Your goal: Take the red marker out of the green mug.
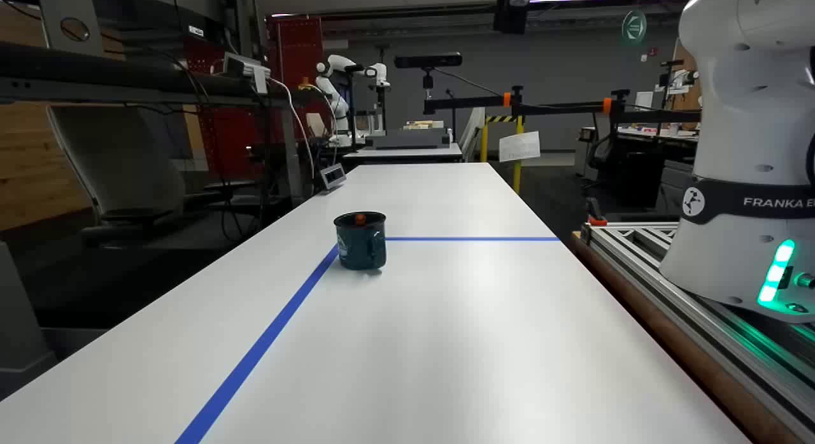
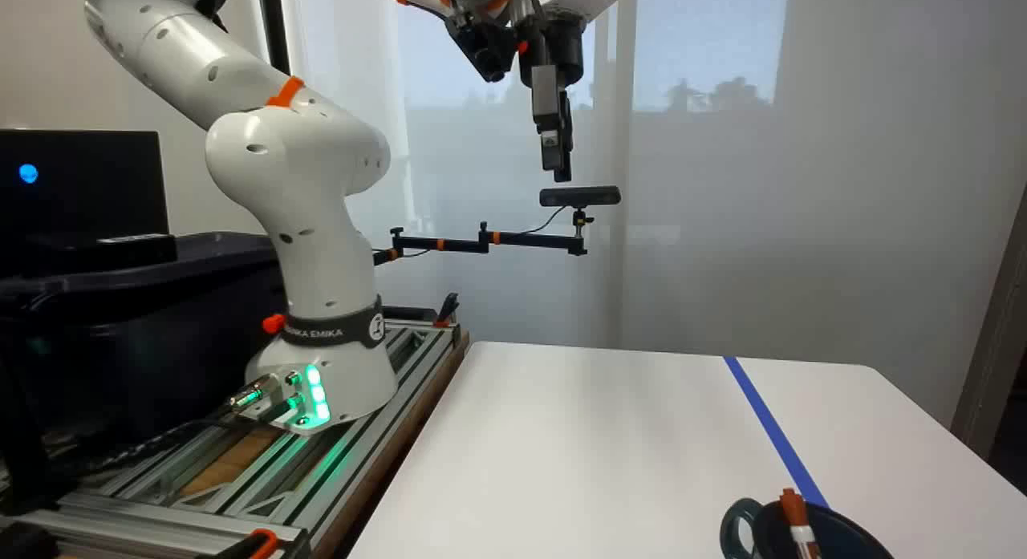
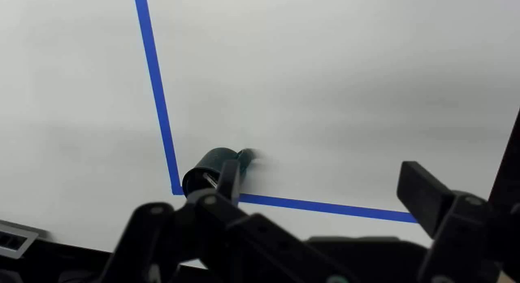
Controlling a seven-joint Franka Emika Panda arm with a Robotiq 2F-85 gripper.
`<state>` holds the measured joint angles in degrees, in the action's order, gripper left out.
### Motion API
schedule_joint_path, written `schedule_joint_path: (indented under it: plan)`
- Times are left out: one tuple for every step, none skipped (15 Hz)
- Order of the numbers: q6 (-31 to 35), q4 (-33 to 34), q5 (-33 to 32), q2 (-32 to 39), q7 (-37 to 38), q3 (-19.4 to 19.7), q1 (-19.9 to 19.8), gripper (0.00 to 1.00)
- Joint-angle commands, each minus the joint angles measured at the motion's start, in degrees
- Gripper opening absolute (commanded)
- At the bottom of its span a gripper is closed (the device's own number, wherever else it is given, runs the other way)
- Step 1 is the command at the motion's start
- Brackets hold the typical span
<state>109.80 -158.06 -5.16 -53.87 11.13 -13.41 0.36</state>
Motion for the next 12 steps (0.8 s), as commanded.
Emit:
schedule_joint_path:
  plan:
    - [-0.19,0.13,-0.75,0.23,0.7,0.81,0.98,1.0]
    - [-0.19,0.13,-0.75,0.23,0.7,0.81,0.98,1.0]
    - [-0.19,0.13,-0.75,0.23,0.7,0.81,0.98,1.0]
    - [-0.19,0.13,-0.75,0.23,0.7,0.81,0.98,1.0]
    - [-0.19,0.13,-0.75,0.23,0.7,0.81,0.98,1.0]
    - [-0.19,0.13,-0.75,0.23,0.7,0.81,0.97,1.0]
    - [0.41,0.23,-0.28,0.89,1.05,1.22,0.69,1.0]
    - [0.93,0.54,0.24,2.23,1.23,2.0,0.18,1.0]
    - [2.03,0.66,0.34,3.52,1.78,2.66,-0.67,1.0]
    - [3.44,0.89,0.69,5.4,2.72,3.81,-1.87,1.0]
    - [5.32,0.81,1.06,6.73,3.61,4.9,-2.65,1.0]
    - [6.83,1.12,1.59,8.66,4.2,6.36,-3.65,1.0]
